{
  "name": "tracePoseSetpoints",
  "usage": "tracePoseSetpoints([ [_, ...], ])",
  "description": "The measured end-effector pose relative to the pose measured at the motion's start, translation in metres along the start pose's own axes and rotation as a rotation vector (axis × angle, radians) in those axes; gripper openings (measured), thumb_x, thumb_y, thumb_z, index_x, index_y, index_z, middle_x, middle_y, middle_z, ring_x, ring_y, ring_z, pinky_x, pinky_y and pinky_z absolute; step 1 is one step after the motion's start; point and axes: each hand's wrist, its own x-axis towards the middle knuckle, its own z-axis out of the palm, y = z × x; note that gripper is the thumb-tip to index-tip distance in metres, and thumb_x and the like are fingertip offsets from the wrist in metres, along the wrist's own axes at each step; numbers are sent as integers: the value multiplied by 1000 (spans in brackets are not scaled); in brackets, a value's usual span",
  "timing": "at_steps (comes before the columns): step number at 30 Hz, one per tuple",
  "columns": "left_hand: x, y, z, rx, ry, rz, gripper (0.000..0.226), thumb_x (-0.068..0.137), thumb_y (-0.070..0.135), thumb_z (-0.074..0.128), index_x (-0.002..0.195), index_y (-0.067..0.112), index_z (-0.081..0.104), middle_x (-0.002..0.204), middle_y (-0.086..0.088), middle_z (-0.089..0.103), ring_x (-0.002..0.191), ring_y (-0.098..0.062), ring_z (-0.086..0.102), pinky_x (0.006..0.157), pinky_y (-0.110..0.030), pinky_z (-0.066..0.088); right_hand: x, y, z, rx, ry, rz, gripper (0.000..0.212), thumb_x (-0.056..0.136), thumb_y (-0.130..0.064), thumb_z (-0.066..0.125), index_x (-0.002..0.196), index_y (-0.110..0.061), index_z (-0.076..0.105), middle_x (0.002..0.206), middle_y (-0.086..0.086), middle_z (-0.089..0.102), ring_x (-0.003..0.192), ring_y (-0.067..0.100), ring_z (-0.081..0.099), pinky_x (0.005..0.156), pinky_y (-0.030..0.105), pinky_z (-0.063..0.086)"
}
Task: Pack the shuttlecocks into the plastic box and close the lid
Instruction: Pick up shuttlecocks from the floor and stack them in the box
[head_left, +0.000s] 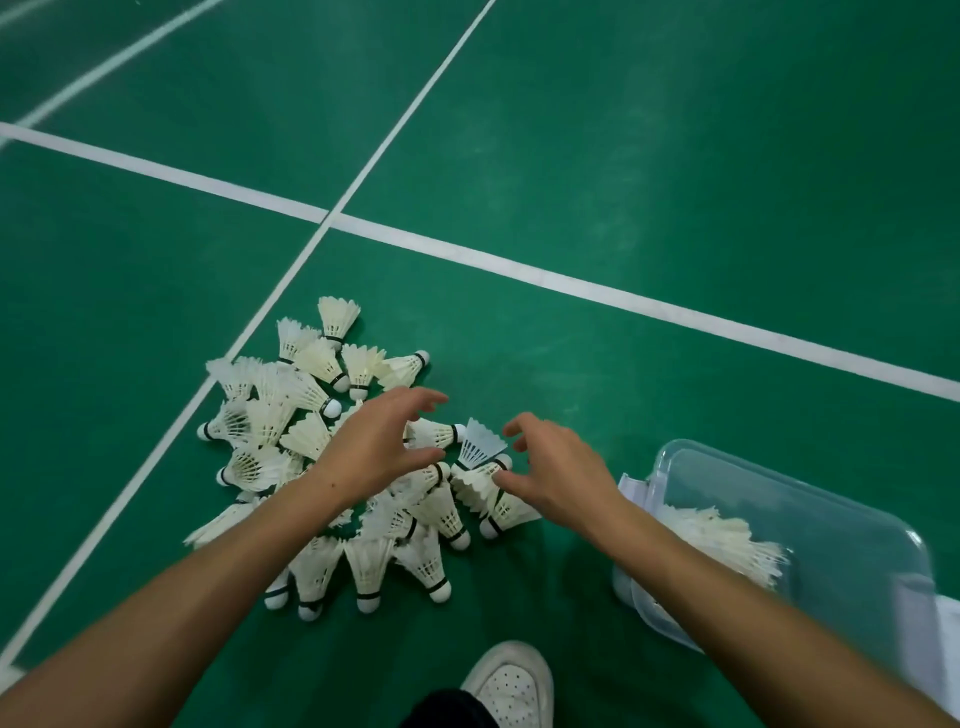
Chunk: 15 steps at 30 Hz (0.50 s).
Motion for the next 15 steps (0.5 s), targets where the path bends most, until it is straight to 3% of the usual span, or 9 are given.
tracePoseSetpoints([
  [3, 23, 1, 11, 153, -52, 95, 65, 90, 42, 81, 148, 31, 54, 143, 7, 61, 128, -14, 59, 109, -38, 50, -3, 6, 16, -33, -48, 63, 65, 90, -47, 77, 144, -25, 47, 139, 3, 57, 126, 26, 58, 99, 44, 52],
  [6, 43, 10, 27, 329, -139, 208, 67, 90, 57, 74, 149, 35, 52, 141, 7, 63, 127, -16, 57, 105, -35, 45, -3, 10, 28, -8, -101, 154, 76, 86, -43, 82, 148, -24, 41, 142, 7, 51, 126, 30, 56, 99, 46, 52],
  [10, 61, 16, 36, 402, -334, 287, 86, 74, 79, 73, 148, 43, 49, 150, 11, 52, 136, -16, 44, 110, -39, 39, -1, 14, 35, 34, -152, 246, 92, 80, -37, 89, 153, -25, 33, 141, 12, 50, 121, 34, 60, 98, 47, 55],
  [12, 63, 18, 39, 474, -439, 328, 94, 67, 80, 77, 149, 46, 46, 153, 10, 47, 140, -18, 39, 114, -42, 37, -1, 16, 38, 62, -172, 266, 96, 80, -33, 89, 156, -23, 32, 140, 14, 52, 122, 36, 61, 96, 46, 54],
  [15, 59, 20, 51, 587, -435, 423, 82, 71, 73, 80, 143, 47, 50, 142, 7, 54, 133, -20, 45, 108, -41, 40, 1, 19, 38, 93, -193, 278, 91, 81, -30, 88, 153, -21, 34, 132, 13, 63, 116, 36, 64, 89, 44, 55],
])
